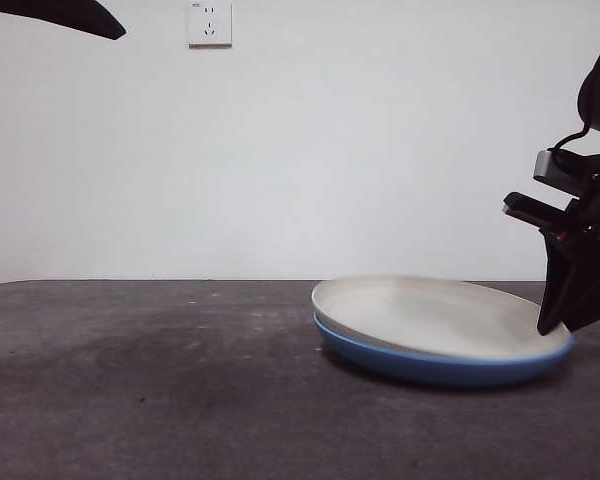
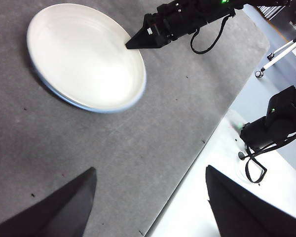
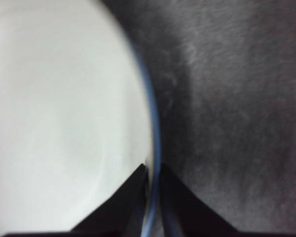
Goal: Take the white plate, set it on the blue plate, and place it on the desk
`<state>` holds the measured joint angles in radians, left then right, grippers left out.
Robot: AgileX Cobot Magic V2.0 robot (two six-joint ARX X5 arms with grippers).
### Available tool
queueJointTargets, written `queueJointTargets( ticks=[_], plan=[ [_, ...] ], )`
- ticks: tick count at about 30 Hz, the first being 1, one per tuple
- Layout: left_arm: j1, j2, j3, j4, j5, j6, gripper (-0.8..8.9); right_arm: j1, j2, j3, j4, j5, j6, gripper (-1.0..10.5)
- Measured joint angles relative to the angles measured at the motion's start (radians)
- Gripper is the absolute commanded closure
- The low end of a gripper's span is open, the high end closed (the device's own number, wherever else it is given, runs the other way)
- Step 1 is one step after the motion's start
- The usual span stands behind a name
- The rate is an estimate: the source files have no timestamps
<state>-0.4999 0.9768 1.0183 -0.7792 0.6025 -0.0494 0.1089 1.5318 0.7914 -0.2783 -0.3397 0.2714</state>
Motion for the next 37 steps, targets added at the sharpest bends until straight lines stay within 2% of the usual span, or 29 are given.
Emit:
queueJointTargets(
  ticks=[9,21,26,31,37],
  plan=[
    [0.000,0.000,0.000,0.000,0.000,0.000,4.71,-0.013,-0.016,0.000,-0.008,-0.003,0.019,9.4],
    [0.000,0.000,0.000,0.000,0.000,0.000,4.71,0.000,-0.191,0.002,0.008,-0.049,0.080,9.4],
    [0.000,0.000,0.000,0.000,0.000,0.000,4.71,0.053,-0.192,0.029,0.003,-0.048,0.104,9.4],
    [0.000,0.000,0.000,0.000,0.000,0.000,4.71,0.134,-0.188,0.090,0.007,0.000,0.115,9.4],
    [0.000,0.000,0.000,0.000,0.000,0.000,4.71,0.195,-0.095,0.165,0.009,0.006,0.135,9.4]
  ],
)
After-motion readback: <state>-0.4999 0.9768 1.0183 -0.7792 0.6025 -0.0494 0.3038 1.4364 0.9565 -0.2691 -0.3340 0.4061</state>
